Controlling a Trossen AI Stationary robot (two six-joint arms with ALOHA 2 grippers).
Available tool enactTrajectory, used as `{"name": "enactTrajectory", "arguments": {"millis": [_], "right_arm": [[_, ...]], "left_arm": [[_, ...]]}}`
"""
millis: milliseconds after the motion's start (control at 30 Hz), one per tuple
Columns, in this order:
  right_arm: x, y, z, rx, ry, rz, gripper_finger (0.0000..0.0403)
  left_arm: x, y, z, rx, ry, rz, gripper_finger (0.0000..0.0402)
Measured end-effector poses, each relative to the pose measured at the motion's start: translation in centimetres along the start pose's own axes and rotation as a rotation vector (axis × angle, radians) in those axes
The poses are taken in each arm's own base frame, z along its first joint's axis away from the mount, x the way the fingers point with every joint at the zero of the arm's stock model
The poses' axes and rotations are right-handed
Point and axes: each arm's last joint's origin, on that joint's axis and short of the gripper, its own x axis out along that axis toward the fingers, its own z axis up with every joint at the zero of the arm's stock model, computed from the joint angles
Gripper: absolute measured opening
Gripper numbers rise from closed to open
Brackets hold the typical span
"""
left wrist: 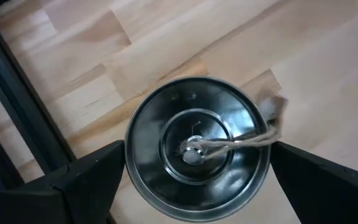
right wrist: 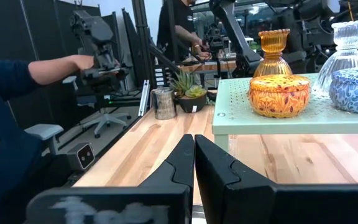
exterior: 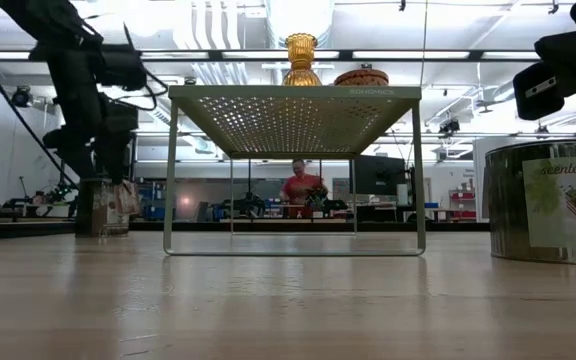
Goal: Pick & Place candle stick holders
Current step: Put the top brown scented candle on the shelf
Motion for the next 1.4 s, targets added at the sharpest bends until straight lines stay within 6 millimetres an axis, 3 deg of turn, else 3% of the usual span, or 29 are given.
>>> {"name": "enactTrajectory", "arguments": {"millis": [967, 1233, 1400], "right_arm": [[0.0, 0.0, 0.0, 0.0, 0.0, 0.0, 0.0009], [0.0, 0.0, 0.0, 0.0, 0.0, 0.0, 0.0009], [0.0, 0.0, 0.0, 0.0, 0.0, 0.0, 0.0009]], "left_arm": [[3.1, -0.5, 0.8, 0.075, 0.071, 0.007, 0.0396], [3.1, -0.5, 0.8, 0.075, 0.07, 0.002, 0.0359], [3.1, -0.5, 0.8, 0.075, 0.071, -0.006, 0.0359]]}}
